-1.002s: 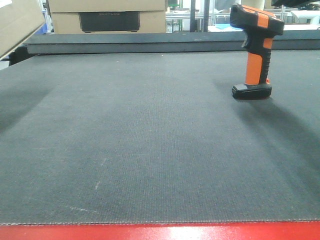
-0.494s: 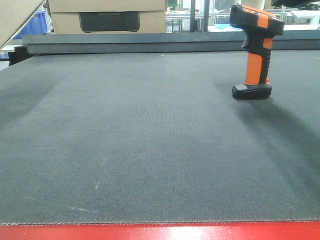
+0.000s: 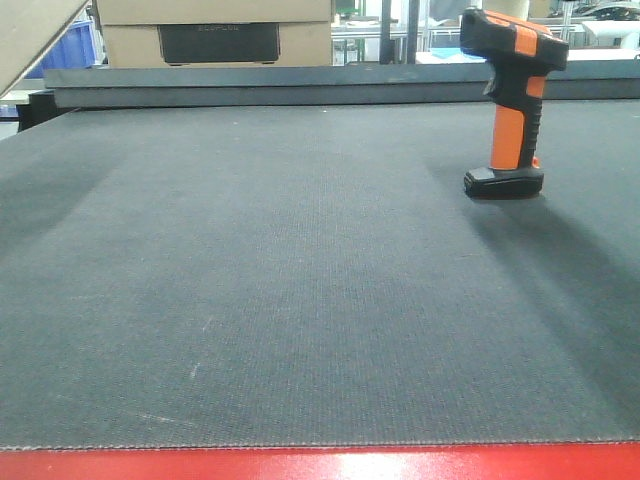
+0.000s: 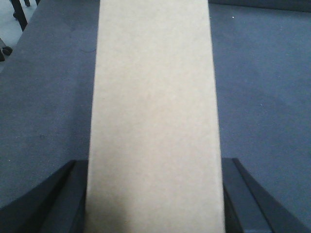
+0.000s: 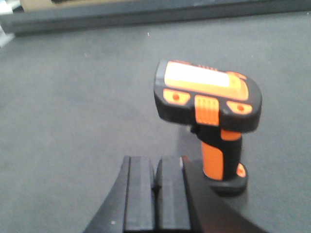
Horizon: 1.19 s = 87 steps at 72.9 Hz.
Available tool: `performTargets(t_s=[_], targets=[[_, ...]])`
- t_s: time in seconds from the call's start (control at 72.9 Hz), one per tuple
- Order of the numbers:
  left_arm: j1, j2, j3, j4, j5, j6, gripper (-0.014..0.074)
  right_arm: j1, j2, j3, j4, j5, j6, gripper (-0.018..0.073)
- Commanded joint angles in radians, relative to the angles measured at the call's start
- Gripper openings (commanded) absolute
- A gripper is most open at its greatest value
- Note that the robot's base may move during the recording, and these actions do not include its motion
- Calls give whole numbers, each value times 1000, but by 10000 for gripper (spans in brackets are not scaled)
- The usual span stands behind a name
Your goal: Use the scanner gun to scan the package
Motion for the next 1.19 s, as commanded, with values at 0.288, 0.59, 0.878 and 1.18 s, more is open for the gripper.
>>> performTargets(t_s=[0.288, 0.59, 0.878, 1.18], targets=[[2, -13, -2, 0, -32, 0, -111, -4, 53, 90, -505, -204, 524, -169], [2, -13, -2, 0, -32, 0, -111, -4, 166, 152, -675, -431, 636, -169], [2, -13, -2, 0, -32, 0, -111, -4, 327, 152, -666, -590, 770, -169], [2, -13, -2, 0, -32, 0, -111, -17, 383, 146, -613, -619, 770, -32]])
